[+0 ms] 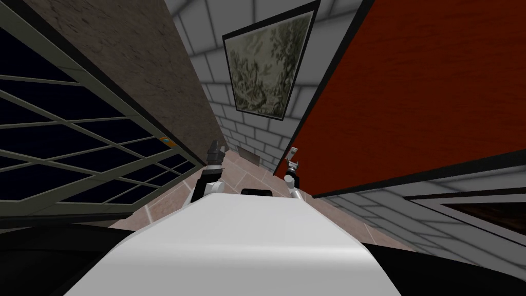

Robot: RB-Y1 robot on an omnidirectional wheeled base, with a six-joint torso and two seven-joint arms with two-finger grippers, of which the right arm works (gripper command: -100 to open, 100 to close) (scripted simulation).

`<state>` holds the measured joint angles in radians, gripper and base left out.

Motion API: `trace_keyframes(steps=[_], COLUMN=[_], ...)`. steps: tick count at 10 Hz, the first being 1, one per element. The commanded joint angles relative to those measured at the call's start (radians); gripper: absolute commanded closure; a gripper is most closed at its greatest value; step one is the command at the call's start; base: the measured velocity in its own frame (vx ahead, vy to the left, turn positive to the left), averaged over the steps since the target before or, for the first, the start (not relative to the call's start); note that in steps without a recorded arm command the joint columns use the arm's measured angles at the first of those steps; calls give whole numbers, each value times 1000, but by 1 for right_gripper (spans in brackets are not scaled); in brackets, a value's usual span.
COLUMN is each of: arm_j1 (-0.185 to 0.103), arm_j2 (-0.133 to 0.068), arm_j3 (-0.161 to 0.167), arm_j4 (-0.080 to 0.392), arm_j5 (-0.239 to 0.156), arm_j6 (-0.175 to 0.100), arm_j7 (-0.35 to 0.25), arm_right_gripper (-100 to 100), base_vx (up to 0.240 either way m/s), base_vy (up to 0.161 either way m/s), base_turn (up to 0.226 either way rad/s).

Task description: Pull the door open

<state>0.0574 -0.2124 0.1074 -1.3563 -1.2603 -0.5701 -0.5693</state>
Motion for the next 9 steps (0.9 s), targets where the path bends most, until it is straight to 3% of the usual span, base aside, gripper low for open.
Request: trace_keyframes(steps=[1, 2, 4, 9], arm_j1=[-11, -8, 4, 24], arm_j2=[-6, -4, -53, -129], arm_j3=[3, 3, -15, -44], arm_j4=[25, 18, 36, 61], arm_j5=[-29, -16, -21, -25], arm_j6=[-2, -2, 2, 10], arm_j7=[-12, -8, -64, -148], arm_right_gripper=[-100, -100, -100, -100], base_vx=[57, 25, 149, 146], base_vy=[-58, -28, -19, -3], base_turn=[80, 14, 98, 64])
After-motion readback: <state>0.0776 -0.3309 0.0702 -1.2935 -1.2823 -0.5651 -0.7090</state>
